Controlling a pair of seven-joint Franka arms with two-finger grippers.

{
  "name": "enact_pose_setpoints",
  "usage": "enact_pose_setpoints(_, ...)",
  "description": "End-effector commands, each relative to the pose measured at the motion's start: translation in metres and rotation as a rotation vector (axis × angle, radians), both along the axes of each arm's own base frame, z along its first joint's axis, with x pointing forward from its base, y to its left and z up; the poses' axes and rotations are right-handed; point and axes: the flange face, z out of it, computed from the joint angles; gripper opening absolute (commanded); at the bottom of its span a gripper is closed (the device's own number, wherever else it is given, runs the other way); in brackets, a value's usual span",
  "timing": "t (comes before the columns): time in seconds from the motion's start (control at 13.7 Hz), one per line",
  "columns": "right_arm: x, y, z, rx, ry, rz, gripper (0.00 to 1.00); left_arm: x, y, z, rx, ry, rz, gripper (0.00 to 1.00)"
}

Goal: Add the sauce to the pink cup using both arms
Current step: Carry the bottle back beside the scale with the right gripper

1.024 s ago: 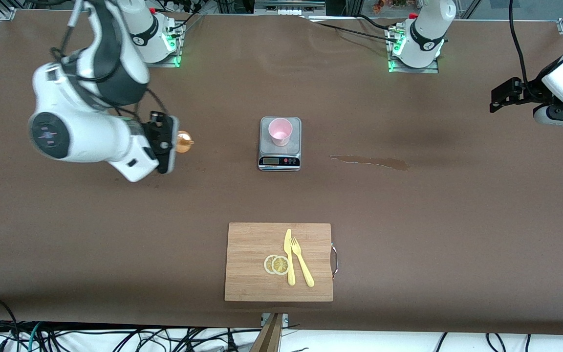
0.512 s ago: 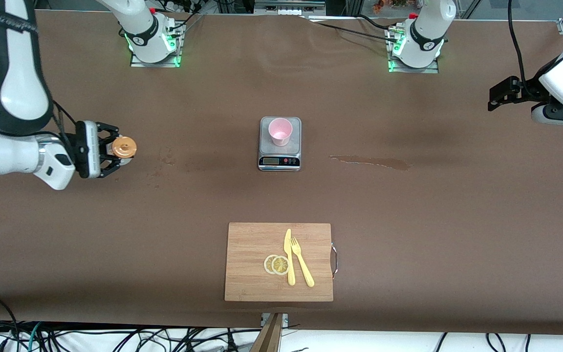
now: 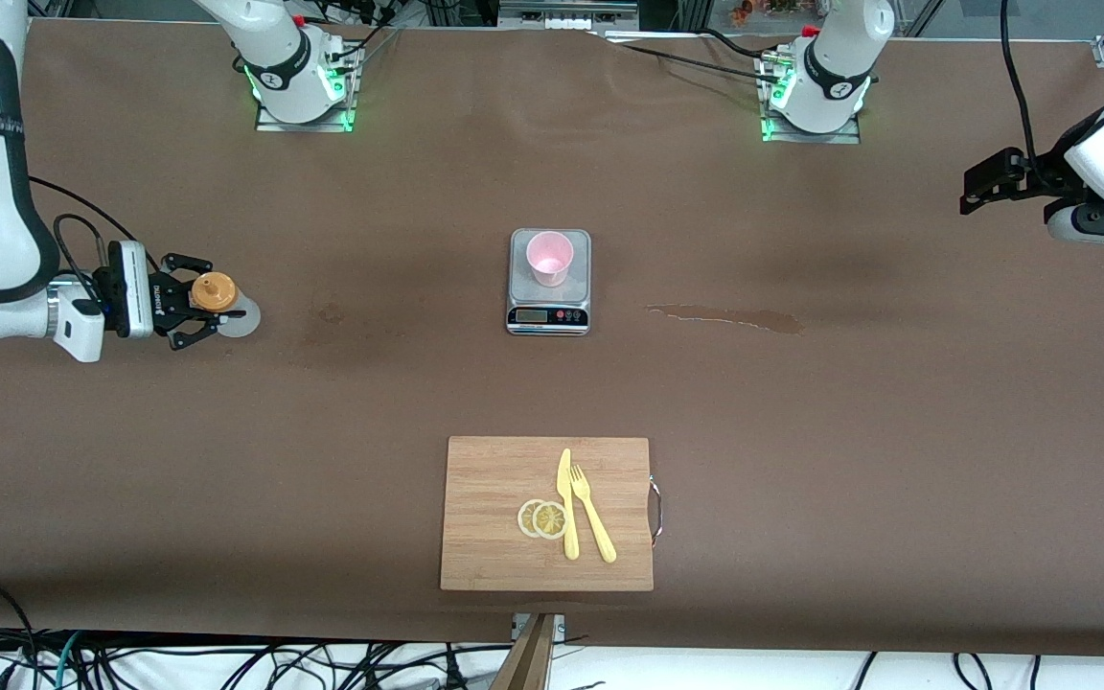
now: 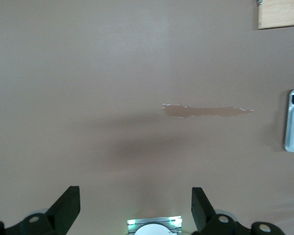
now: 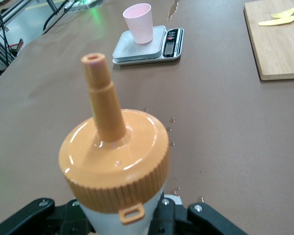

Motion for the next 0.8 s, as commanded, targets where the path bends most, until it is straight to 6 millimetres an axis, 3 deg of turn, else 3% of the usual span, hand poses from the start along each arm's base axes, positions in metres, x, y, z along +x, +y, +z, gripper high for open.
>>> enact_pose_setpoints(0.0, -0.011, -0.012, -0.041, 0.097, -0.020, -0.007, 0.12, 0.010, -0.001, -0.005, -0.042, 0.016, 0.016, 1.00)
enact_pose_setpoints(0.22, -0.028, -0.019, -0.077, 0.179, -0.033, -0.015, 0.13, 0.015, 0.000, -0.001, -0.038, 0.005, 0.024, 1.00)
enact_pose_setpoints(0.59, -0.042, -0.027, -0.111, 0.217, -0.020, -0.018, 0.18, 0.015, 0.000, -0.001, -0.030, 0.006, 0.034, 1.00)
enact_pose_setpoints(0.73, -0.042, -0.028, -0.112, 0.228, -0.026, -0.026, 0.34, 0.015, 0.001, -0.001, -0.029, 0.006, 0.034, 1.00)
